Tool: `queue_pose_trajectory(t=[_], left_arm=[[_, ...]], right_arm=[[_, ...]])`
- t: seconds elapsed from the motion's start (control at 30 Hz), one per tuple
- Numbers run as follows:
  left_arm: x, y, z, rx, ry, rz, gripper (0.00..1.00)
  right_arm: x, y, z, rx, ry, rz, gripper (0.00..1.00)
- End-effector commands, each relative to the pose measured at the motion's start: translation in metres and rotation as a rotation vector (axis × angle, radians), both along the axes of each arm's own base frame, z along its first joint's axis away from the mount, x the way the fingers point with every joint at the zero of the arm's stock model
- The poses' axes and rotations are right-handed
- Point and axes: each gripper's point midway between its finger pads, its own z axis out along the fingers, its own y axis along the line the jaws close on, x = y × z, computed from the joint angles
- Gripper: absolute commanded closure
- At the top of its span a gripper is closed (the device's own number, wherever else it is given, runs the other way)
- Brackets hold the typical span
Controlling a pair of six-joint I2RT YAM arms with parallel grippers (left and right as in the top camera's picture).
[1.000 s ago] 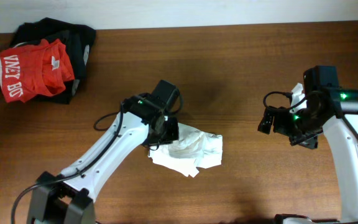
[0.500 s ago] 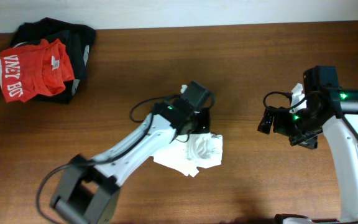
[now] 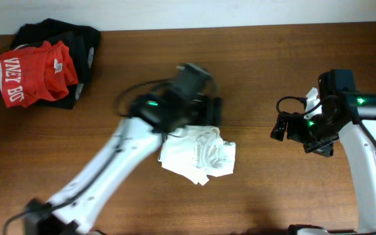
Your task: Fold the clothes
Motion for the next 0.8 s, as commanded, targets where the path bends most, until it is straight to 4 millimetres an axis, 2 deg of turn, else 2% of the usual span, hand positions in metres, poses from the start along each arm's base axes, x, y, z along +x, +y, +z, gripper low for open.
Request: queue_pose_trajectory(t=[0.0, 0.07, 0.17, 0.2, 0.23, 0.27, 0.3, 0.33, 0.37, 0.43, 0.53, 0.6, 0.7, 0.77], left_arm=[[0.016, 0.077, 0.005, 0.052, 0.038, 0.173, 0.01], [0.003, 0.135, -0.013, 0.143, 0.17, 0.304, 0.01], [-0.017, 0.212, -0.028, 0.358, 0.267, 0.479, 0.01], [-0.021, 0.219, -0.032, 0.361, 0.293, 0.496, 0.01], [-0.026, 0.226, -0.039, 0.37, 0.321, 0.51, 0.01], [-0.029, 0.227, -0.044, 0.376, 0.335, 0.509, 0.01], [-0.035, 0.228, -0.052, 0.388, 0.362, 0.505, 0.01], [-0.038, 0.228, -0.055, 0.393, 0.374, 0.503, 0.01], [-0.04, 0.228, -0.059, 0.396, 0.381, 0.502, 0.01], [-0.043, 0.229, -0.068, 0.402, 0.395, 0.499, 0.01], [-0.048, 0.23, -0.074, 0.412, 0.416, 0.496, 0.01], [-0.048, 0.229, -0.074, 0.41, 0.414, 0.496, 0.01], [-0.046, 0.229, -0.074, 0.408, 0.409, 0.497, 0.01], [-0.045, 0.229, -0.074, 0.407, 0.405, 0.498, 0.01]], right_arm=[[0.0, 0.004, 0.003, 0.033, -0.008, 0.006, 0.01], [-0.002, 0.021, 0.006, 0.108, -0.013, 0.051, 0.01], [-0.008, 0.072, 0.002, 0.169, -0.026, 0.238, 0.02], [-0.007, 0.093, -0.004, 0.175, -0.039, 0.281, 0.09], [-0.007, 0.12, -0.016, 0.185, -0.056, 0.331, 0.15], [-0.01, 0.135, -0.025, 0.192, -0.053, 0.359, 0.19], [-0.013, 0.158, -0.04, 0.202, -0.049, 0.405, 0.27], [-0.012, 0.171, -0.048, 0.207, -0.059, 0.438, 0.32], [-0.009, 0.182, -0.054, 0.211, -0.076, 0.469, 0.32], [-0.008, 0.203, -0.079, 0.212, -0.037, 0.496, 0.36], [-0.011, 0.21, -0.111, 0.189, 0.046, 0.512, 0.44], [-0.008, 0.211, -0.121, 0.184, 0.061, 0.51, 0.5], [-0.002, 0.205, -0.125, 0.136, 0.044, 0.502, 0.78], [0.0, 0.202, -0.121, 0.127, 0.053, 0.495, 0.87]])
